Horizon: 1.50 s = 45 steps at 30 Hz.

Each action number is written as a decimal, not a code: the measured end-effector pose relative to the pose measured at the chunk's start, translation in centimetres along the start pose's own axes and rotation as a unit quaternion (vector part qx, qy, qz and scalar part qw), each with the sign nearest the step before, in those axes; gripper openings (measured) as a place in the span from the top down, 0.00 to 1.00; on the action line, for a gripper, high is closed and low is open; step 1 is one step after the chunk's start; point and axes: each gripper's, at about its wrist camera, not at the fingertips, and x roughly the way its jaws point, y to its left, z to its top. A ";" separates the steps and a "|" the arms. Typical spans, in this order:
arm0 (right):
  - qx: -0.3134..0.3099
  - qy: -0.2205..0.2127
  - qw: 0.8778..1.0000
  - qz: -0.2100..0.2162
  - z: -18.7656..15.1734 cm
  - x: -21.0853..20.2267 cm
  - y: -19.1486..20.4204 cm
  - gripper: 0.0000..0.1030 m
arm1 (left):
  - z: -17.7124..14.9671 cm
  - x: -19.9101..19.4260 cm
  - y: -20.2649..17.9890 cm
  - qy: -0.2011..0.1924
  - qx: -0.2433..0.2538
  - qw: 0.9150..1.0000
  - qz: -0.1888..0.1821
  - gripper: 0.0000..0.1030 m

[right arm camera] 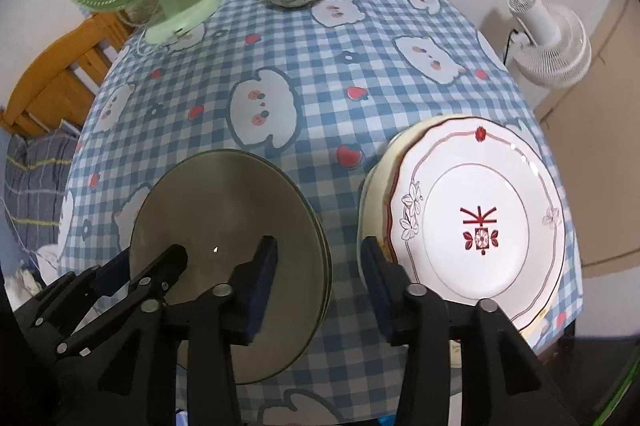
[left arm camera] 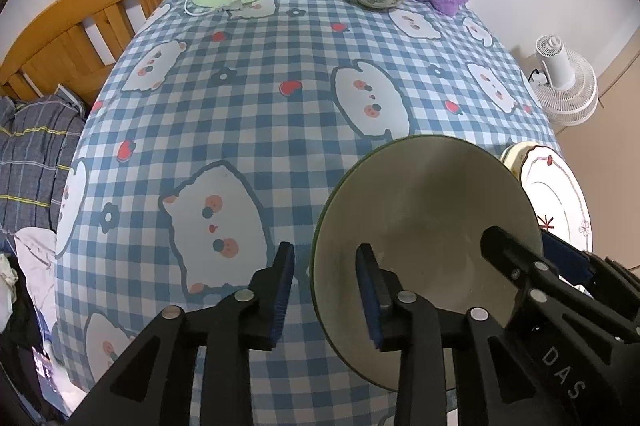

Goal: Organize plates and bowls
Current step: 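Open both grippers to release the bowl inside the large bowl, then move both grippers toward the patterned bowl beside the glass jar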

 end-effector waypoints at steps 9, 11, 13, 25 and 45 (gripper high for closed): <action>-0.010 -0.022 1.000 0.001 1.0 -2.2 -0.1 0.45 | 1.0 -2.0 0.0 -0.018 -0.004 1.000 0.004 0.62; -0.008 -0.030 1.000 0.002 1.4 -2.9 -0.2 0.42 | 1.3 -2.6 0.1 -0.024 -0.010 1.000 0.004 0.56; -0.006 -0.037 0.999 0.003 1.9 -3.5 -0.4 0.37 | 1.8 -3.4 0.4 -0.033 -0.015 0.999 0.006 0.50; -0.029 -0.084 0.996 0.009 4.9 -8.1 -0.5 0.34 | 4.1 -7.6 -0.5 -0.077 -0.018 0.997 0.012 0.45; -0.063 -0.140 0.988 0.018 11.7 -12.7 -2.7 0.25 | 9.5 -12.4 -3.3 -0.145 -0.013 0.989 0.038 0.34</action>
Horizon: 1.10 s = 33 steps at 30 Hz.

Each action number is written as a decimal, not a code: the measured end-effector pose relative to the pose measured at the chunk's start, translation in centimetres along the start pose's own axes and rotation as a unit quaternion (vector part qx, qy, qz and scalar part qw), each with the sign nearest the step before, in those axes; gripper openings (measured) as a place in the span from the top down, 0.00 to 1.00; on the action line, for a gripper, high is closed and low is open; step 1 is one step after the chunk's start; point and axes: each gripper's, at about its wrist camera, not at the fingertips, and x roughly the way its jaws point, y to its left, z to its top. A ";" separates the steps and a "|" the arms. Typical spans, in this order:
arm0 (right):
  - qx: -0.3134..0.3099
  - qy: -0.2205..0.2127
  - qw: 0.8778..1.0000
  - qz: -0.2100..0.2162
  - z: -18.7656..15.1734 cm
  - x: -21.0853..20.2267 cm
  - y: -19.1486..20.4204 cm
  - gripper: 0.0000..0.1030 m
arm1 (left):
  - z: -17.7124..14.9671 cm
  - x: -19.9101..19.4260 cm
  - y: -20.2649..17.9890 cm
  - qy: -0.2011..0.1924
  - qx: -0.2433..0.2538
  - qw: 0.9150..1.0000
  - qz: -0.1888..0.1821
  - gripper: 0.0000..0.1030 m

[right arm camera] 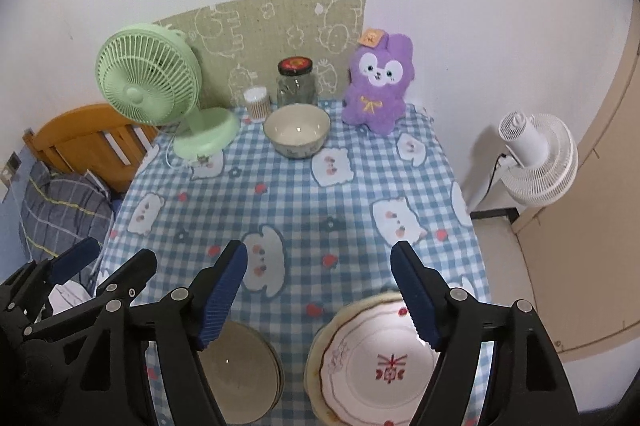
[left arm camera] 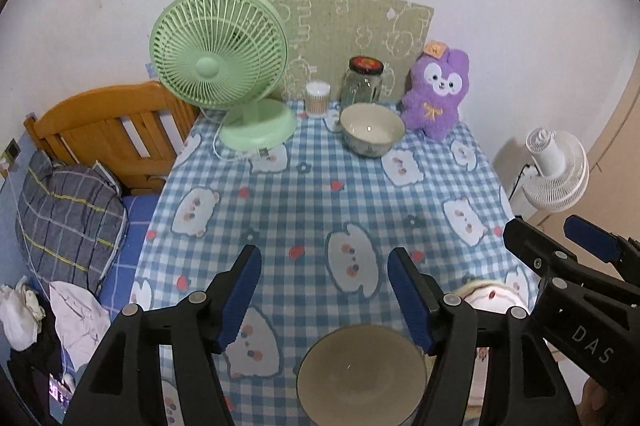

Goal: Organize plates and bowls
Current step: 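Move both grippers toward the patterned bowl beside the glass jar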

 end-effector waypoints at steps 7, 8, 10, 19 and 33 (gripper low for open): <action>-0.008 -0.018 1.000 0.021 2.6 0.0 -1.1 0.20 | 1.9 0.0 -1.0 -0.012 -0.002 1.000 0.002 0.27; -0.007 -0.021 0.999 0.024 2.9 0.0 -1.2 0.19 | 2.2 0.0 -1.3 -0.015 -0.001 1.000 0.001 0.27; -0.014 -0.028 0.999 0.029 3.5 0.1 -1.2 0.18 | 2.5 0.2 -1.9 -0.018 0.001 1.000 -0.006 0.25; -0.029 -0.032 0.997 0.065 6.7 2.6 -1.2 0.18 | 5.3 2.2 -3.6 -0.029 -0.019 0.999 0.009 0.23; -0.046 -0.037 0.996 0.071 11.6 9.2 -2.1 0.18 | 9.8 8.4 -4.2 -0.021 -0.043 0.998 0.028 0.19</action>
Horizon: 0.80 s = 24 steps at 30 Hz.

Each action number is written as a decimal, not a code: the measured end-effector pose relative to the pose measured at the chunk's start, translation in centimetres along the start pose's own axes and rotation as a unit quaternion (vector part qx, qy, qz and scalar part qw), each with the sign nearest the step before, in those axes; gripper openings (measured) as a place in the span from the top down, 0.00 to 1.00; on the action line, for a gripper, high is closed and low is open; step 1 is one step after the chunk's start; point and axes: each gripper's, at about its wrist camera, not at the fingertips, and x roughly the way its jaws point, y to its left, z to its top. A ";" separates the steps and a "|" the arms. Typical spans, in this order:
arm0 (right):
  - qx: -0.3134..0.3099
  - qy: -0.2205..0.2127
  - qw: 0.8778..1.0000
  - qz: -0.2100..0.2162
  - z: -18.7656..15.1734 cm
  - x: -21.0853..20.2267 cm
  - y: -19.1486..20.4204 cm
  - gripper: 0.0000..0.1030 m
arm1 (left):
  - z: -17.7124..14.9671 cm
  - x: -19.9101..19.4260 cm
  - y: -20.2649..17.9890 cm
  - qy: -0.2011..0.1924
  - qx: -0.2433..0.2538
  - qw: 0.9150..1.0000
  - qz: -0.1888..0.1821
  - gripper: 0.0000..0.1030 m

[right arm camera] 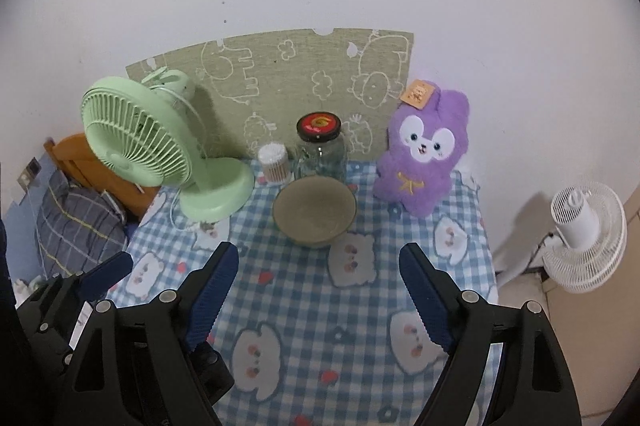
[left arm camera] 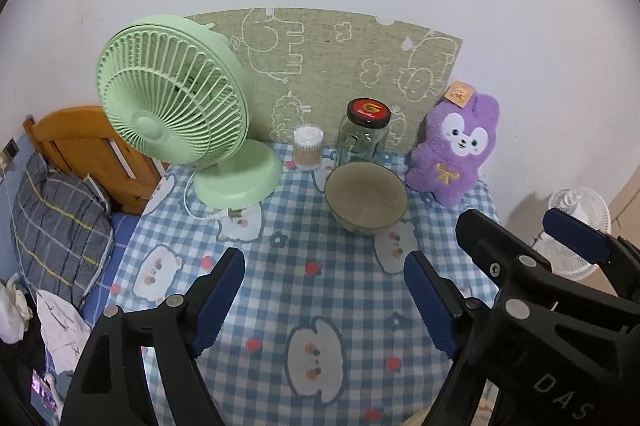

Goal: Organize plates and bowls
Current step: 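Move both grippers toward the patterned bowl beside the glass jar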

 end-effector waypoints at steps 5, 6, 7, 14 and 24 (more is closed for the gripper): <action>-0.008 -0.011 1.000 0.006 1.4 2.3 -0.5 0.18 | 1.4 2.4 -0.2 0.002 -0.004 1.000 0.014 0.18; -0.008 -0.012 1.000 0.007 1.6 2.8 -0.6 0.18 | 1.7 2.9 -0.2 0.003 -0.005 1.000 0.015 0.18; -0.007 -0.013 1.000 0.008 1.8 3.3 -0.8 0.18 | 1.9 3.3 -0.2 0.004 -0.006 1.000 0.016 0.18; -0.011 -0.018 1.000 -0.005 3.0 7.1 -1.7 0.18 | 3.3 7.4 -0.5 0.014 -0.005 1.000 0.016 0.18; -0.012 0.001 1.000 0.002 3.5 14.1 -2.1 0.19 | 3.8 13.9 0.5 0.031 -0.020 0.999 0.023 0.18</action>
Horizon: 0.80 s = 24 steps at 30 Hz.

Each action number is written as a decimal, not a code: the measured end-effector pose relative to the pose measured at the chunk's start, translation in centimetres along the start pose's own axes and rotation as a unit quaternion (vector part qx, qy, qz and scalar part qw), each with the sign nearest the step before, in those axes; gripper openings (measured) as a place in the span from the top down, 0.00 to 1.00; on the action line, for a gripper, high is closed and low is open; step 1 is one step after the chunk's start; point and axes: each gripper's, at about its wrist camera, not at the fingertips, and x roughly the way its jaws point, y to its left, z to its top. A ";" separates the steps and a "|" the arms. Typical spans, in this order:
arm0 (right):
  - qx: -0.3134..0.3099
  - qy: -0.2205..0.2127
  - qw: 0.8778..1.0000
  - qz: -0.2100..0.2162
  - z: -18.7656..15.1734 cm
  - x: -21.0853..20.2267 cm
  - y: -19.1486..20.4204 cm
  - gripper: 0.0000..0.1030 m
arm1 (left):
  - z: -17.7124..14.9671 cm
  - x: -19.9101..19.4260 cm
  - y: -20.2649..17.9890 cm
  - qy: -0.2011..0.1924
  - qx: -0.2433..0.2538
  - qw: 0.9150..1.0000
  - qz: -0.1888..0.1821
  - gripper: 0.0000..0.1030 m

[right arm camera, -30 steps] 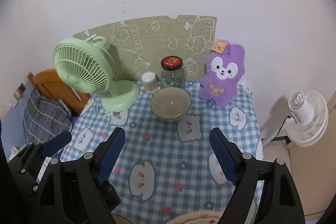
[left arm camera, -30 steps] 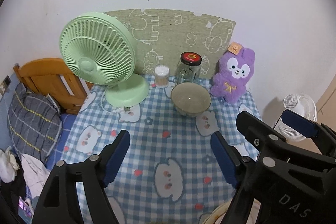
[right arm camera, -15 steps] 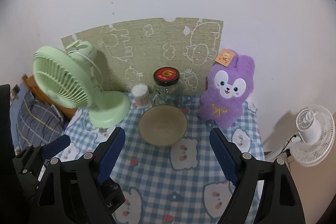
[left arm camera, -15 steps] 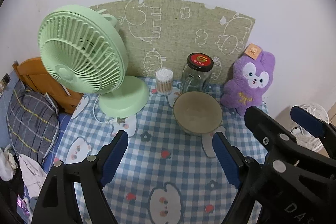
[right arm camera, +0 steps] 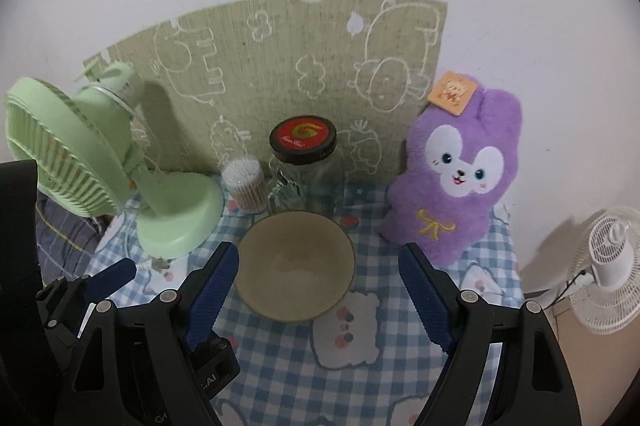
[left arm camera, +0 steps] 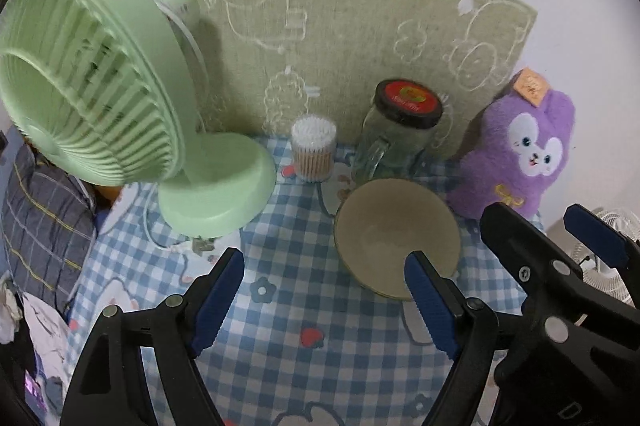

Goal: Organize plates and bowls
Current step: 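Move both grippers toward the patterned bowl beside the glass jar, then close both grippers on the rim of the patterned bowl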

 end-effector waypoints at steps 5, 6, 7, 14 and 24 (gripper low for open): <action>0.001 0.021 1.000 0.000 -0.2 3.2 -0.1 0.25 | 0.0 2.5 0.1 -0.003 0.014 1.000 0.013 0.19; 0.003 0.023 1.000 -0.002 -0.3 3.7 -0.1 0.26 | 0.1 3.0 0.2 0.000 0.015 1.000 0.013 0.19; 0.005 0.025 1.000 -0.002 -0.3 4.2 -0.2 0.28 | 0.2 3.5 0.2 0.003 0.017 1.000 0.013 0.20; 0.025 0.043 0.999 -0.008 -0.2 7.7 -1.4 0.35 | 0.2 6.6 -1.5 0.009 0.033 0.999 0.013 0.26; 0.042 0.076 0.996 -0.013 -0.8 11.8 -3.0 0.52 | 0.1 10.1 -2.7 0.026 0.051 0.998 0.012 0.50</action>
